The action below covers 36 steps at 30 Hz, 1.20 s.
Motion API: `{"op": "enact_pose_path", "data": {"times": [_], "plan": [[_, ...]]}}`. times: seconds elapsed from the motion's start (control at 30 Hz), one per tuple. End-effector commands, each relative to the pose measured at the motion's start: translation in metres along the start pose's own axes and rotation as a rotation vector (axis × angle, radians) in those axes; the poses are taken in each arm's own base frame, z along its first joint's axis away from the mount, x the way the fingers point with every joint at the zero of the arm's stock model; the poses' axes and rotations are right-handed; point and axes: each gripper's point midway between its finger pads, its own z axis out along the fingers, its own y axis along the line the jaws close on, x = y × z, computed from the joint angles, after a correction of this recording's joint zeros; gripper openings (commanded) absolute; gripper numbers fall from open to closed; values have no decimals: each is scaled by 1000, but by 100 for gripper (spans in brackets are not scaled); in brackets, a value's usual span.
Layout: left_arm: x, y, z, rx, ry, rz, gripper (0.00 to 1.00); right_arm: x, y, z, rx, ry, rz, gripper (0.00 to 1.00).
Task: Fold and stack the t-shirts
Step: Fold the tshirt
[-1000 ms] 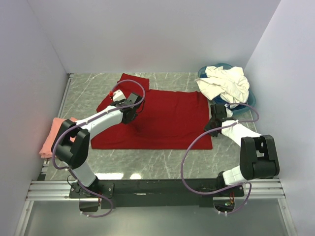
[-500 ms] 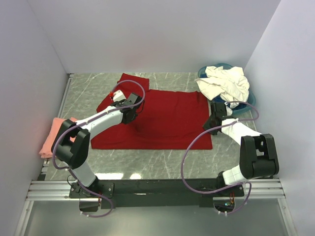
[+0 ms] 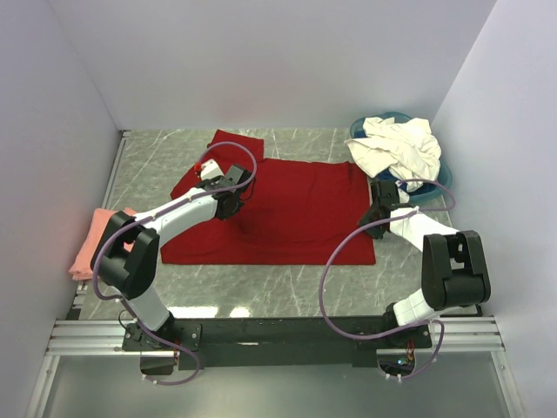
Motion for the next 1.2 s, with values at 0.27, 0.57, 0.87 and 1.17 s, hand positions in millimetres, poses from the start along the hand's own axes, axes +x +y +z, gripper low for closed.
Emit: {"op": "enact_pose_path", "data": {"times": [0.27,0.57,0.87,1.17], "plan": [[-3,-5,1,21,-7,-1,1,-5,-6,-2,4,-41,-6,28],[-4,-4,0,23,-9,-2,1,-7,-7,-11,-4,-56,-7,0],[-13,-6,-10,43,-27,-15,1,-23,-9,-37,-14,-136,-3,0],[-25,-8,-14,39,-45,-29,1,-23,-15,-39,2,-146,1,0]]}}
